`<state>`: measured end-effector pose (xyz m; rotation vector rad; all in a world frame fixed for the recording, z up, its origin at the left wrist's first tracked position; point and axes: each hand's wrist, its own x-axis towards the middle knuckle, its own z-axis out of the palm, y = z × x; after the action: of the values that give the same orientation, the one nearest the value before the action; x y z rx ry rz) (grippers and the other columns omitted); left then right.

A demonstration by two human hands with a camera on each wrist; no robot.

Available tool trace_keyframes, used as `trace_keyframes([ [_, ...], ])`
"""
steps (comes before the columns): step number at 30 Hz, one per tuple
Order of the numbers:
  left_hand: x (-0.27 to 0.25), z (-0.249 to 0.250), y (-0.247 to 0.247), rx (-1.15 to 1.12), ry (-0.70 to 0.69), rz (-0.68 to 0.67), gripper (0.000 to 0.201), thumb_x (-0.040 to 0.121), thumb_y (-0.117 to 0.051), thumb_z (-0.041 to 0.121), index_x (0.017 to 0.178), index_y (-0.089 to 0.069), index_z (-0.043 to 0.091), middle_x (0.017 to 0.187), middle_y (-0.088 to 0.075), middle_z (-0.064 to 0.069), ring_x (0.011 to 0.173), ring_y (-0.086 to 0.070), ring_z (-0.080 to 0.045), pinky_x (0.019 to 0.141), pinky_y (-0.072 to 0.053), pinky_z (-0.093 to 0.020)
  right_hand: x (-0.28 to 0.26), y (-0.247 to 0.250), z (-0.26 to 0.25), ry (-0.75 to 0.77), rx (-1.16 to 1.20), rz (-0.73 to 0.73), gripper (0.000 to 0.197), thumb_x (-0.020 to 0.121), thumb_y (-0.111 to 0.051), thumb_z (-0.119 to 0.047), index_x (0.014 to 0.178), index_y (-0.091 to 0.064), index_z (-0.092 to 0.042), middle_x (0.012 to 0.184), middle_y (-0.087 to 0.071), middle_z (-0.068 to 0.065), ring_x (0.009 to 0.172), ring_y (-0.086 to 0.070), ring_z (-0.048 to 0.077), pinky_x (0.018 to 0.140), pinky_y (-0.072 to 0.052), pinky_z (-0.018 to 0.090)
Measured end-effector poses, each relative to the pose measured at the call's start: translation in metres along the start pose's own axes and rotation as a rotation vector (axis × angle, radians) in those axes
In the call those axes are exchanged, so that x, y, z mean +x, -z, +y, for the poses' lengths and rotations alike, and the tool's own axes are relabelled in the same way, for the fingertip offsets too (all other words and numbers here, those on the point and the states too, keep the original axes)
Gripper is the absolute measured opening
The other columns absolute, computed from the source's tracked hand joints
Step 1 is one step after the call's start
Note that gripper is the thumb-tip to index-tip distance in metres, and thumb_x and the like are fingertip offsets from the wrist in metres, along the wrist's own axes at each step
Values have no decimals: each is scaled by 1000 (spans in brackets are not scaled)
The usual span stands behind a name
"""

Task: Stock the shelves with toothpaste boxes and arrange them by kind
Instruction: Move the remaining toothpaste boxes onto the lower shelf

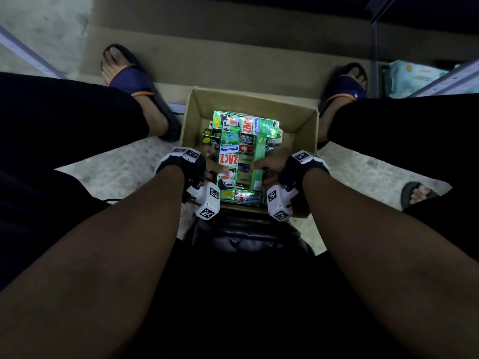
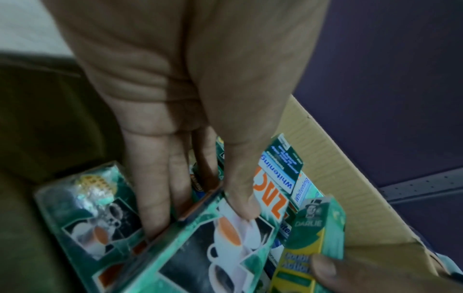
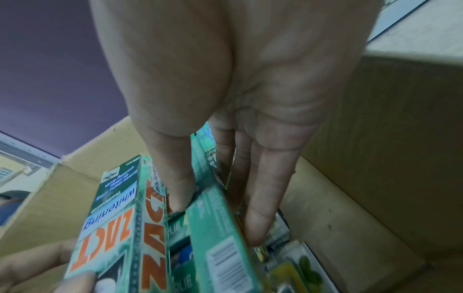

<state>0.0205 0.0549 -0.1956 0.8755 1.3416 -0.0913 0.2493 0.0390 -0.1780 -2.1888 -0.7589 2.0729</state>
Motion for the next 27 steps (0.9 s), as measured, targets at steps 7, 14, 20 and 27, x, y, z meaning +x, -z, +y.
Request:
trace_keyframes([
  [7, -24, 26, -3, 182, -213, 170, 40, 69, -89, 17, 99, -63, 13, 96, -71, -9, 82, -64, -27, 69, -57, -36, -6, 18, -2, 160, -36, 75, 39, 80, -79, -14, 114, -62, -13, 115, -67, 16, 79, -69, 24, 56, -57, 28],
  [14, -48, 32, 2, 227, -303, 355, 61, 64, -91, 26, 110, -50, 18, 97, -66, -1, 101, -65, -26, 87, -54, -42, -34, 23, -17, 289, -65, 142, 59, 84, -76, -13, 137, -51, -7, 112, -60, 9, 87, -65, 23, 58, -60, 29],
  [20, -73, 39, -4, 84, -368, 361, 60, 62, -92, 15, 102, -47, 22, 100, -61, -4, 95, -67, -31, 75, -58, -58, -58, 18, -25, 397, -90, 204, 52, 78, -82, -11, 124, -59, -4, 125, -65, 13, 110, -65, 36, 94, -54, 53],
  [27, -106, 48, -12, 32, -459, 378, 54, 63, -90, 8, 91, -47, 26, 96, -61, -4, 90, -66, -29, 65, -59, -58, -90, 20, -29, 489, -118, 208, 35, 71, -85, -8, 101, -66, -12, 103, -74, 12, 88, -73, 34, 75, -60, 56],
])
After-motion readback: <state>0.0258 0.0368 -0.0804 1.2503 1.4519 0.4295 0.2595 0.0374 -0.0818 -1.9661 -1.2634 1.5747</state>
